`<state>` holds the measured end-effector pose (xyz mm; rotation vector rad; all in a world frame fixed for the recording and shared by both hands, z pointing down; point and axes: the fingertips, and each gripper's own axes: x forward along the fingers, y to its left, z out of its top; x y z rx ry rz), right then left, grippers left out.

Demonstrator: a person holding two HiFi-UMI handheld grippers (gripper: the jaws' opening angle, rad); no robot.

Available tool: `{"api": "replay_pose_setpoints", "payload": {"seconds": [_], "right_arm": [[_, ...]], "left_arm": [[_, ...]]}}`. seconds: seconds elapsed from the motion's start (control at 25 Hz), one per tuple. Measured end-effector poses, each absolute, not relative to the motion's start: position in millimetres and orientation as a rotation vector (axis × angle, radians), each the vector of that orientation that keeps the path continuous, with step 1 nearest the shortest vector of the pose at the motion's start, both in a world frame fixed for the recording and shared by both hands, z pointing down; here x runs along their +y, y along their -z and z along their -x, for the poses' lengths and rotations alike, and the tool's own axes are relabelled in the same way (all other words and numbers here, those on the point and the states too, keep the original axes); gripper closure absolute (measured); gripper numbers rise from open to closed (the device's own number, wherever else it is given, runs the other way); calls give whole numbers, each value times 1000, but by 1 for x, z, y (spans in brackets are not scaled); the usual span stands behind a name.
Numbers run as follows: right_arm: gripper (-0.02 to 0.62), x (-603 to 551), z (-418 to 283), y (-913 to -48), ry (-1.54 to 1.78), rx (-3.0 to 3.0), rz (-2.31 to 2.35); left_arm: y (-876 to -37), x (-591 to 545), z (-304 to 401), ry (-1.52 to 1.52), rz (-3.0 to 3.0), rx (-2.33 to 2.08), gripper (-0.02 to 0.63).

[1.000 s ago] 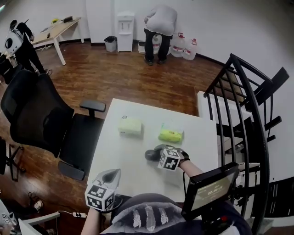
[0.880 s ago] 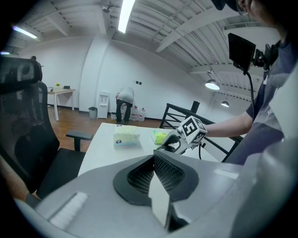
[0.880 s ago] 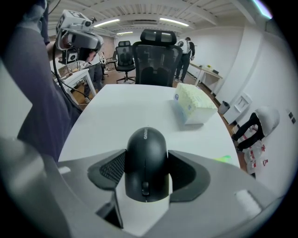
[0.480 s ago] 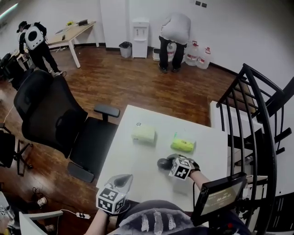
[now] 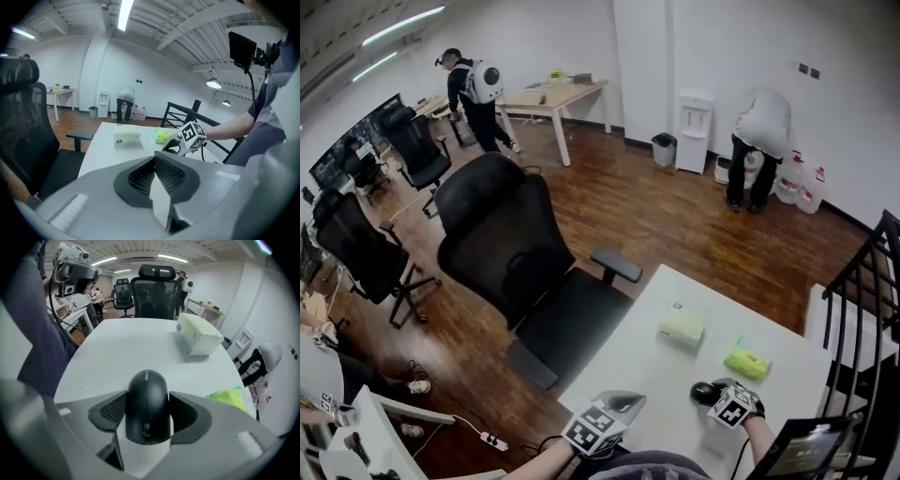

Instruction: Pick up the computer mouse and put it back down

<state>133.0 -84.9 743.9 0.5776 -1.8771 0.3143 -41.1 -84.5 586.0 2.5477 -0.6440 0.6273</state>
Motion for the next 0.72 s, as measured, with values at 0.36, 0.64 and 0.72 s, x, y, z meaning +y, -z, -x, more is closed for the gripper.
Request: {"api": "replay_pose_setpoints", "payload": {"seconds": [0.36,0.64,0.72], "right_arm": [[308,-80,-130,-765,-342,-1863,-546],[308,-80,-133,-772,-399,-1880,-549],[307,-78,-133,-778,-438,-1883,-540]], "left_arm": [[-585,-84,54,-648,-2532,-689,589],[-586,-83,48,-655,-2541,-686,589],[-585,-82,46,-655,-2544,-683,589]]}}
